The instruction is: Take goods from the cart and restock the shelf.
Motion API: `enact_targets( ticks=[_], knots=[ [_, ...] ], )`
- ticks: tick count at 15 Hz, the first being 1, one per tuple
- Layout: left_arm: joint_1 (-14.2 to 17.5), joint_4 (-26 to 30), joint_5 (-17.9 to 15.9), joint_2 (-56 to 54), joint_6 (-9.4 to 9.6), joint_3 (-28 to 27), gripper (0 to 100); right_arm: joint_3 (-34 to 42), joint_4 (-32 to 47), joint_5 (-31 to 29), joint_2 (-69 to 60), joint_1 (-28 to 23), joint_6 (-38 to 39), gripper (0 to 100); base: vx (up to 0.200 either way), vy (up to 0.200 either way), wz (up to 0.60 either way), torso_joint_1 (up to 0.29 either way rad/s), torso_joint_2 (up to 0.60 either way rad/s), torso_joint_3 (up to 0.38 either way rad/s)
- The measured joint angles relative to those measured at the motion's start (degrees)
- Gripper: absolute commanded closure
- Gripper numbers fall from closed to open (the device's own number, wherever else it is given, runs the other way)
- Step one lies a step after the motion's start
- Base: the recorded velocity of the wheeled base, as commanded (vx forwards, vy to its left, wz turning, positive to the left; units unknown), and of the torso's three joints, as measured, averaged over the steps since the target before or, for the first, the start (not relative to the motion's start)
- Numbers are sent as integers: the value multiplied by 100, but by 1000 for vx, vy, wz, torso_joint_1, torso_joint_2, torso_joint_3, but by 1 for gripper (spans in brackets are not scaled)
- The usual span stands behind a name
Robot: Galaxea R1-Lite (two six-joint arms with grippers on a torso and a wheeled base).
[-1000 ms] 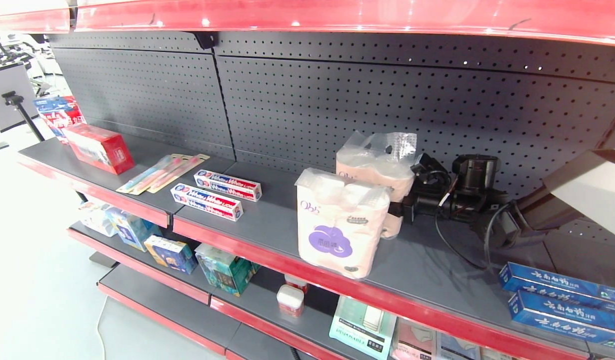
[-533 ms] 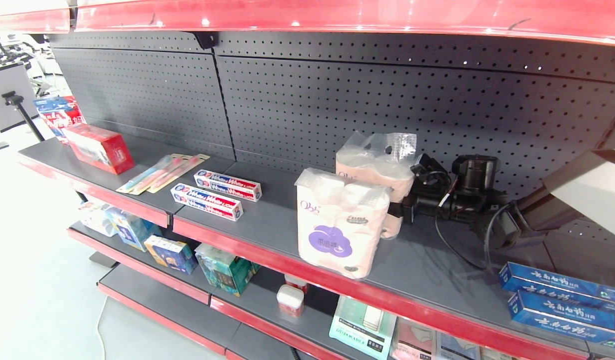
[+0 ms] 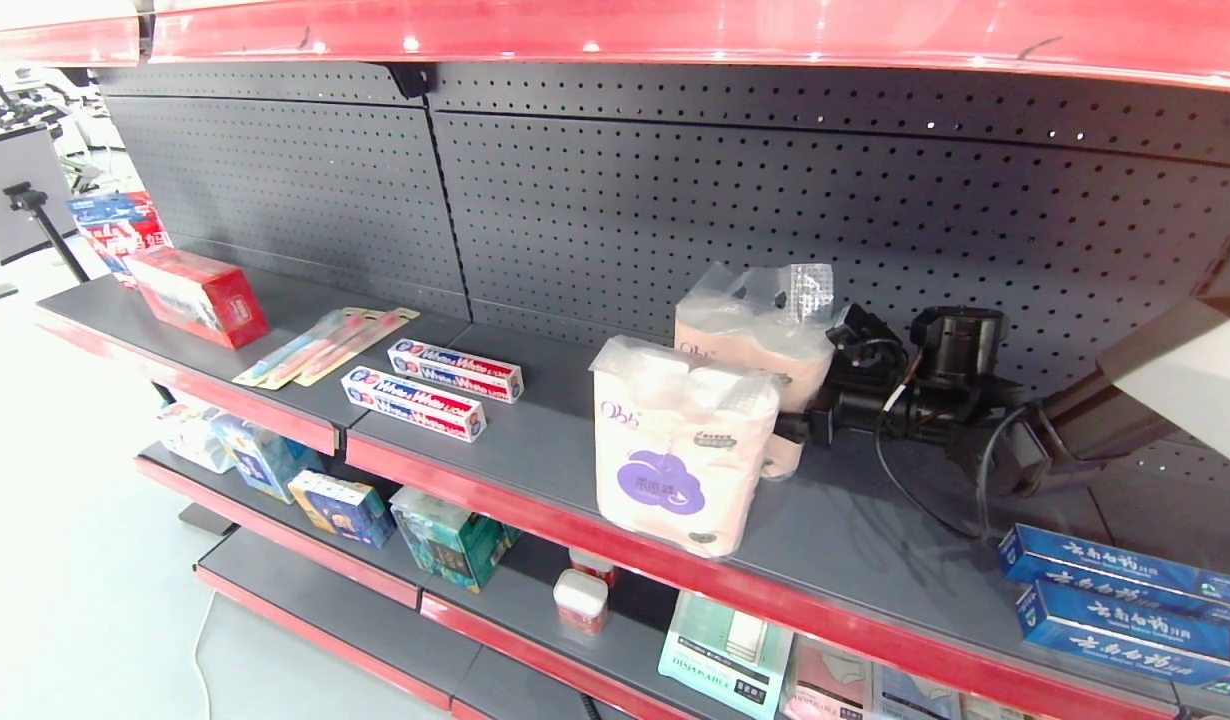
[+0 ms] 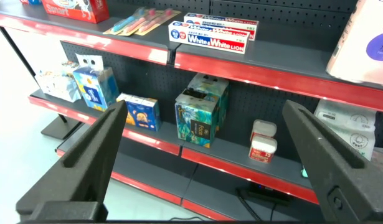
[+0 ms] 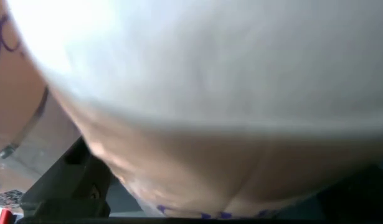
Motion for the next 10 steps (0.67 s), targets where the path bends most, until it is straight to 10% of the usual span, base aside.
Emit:
enact_targets(
  ticks=[10],
  knots=[
    [0, 0, 2, -2, 0, 0, 0, 1063, 57, 44, -789, -361, -7, 0, 0, 0, 0, 0, 0, 0]
  ],
)
